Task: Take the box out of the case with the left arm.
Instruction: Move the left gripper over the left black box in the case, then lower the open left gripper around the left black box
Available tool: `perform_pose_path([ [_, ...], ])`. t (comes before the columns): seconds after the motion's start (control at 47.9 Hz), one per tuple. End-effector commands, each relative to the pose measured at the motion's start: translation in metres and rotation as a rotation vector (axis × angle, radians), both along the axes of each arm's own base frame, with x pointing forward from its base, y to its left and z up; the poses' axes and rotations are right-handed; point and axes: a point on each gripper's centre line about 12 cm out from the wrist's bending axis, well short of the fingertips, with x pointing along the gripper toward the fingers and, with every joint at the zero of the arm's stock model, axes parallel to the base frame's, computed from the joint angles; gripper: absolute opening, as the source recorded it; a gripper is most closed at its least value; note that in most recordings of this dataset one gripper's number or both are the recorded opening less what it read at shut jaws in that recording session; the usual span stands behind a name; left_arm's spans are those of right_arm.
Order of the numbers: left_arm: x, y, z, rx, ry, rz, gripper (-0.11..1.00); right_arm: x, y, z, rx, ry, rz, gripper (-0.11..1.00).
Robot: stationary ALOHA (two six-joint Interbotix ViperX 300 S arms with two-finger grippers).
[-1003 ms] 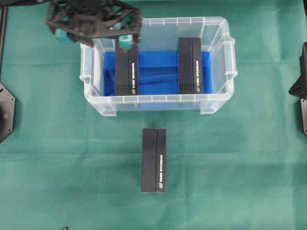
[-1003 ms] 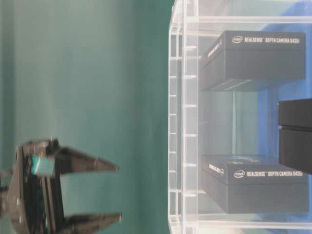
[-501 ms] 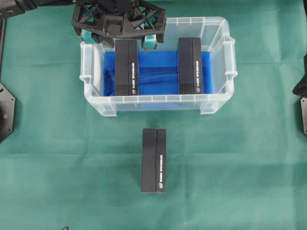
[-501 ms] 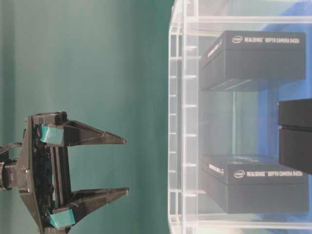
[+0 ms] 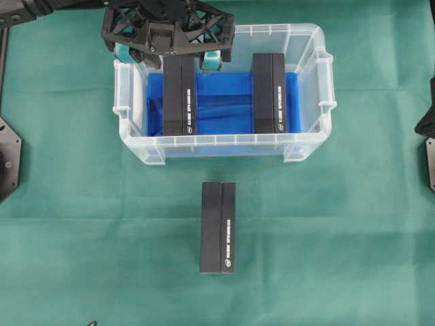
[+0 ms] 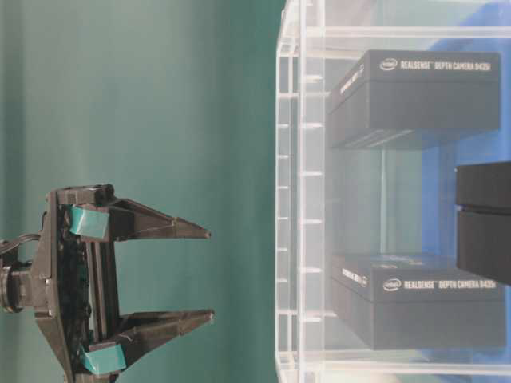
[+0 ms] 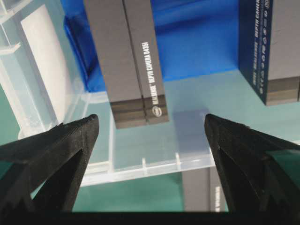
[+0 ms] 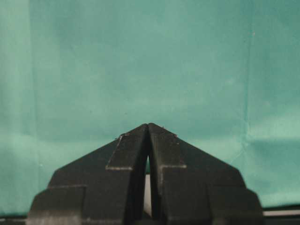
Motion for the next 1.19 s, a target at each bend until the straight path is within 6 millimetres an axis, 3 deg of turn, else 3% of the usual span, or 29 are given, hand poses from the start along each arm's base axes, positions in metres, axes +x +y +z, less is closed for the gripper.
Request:
perform_pose_path([
  [0.0,-0.004,-0.002,0.013,0.012,-0.033,-0.003,0.98,0.003,0.0,0.009,-0.001,-0.026,-0.003,0.07],
  [0.397,-0.004,-0.002,0.008,0.009,-0.026,0.002,0.98,0.003,0.0,0.009,-0.001,-0.025,-0.003,0.07],
  [0.647,-0.004,-0.002,-0.005,0.007,-0.014,0.007,0.98,0.003,0.0,0.008,-0.002,-0.023,-0.001,0.07],
  [1.17,-0.004,-0.002,-0.06,0.0,-0.011,0.039,0.98,0.003,0.0,0.009,-0.001,-0.026,-0.003,0.07],
])
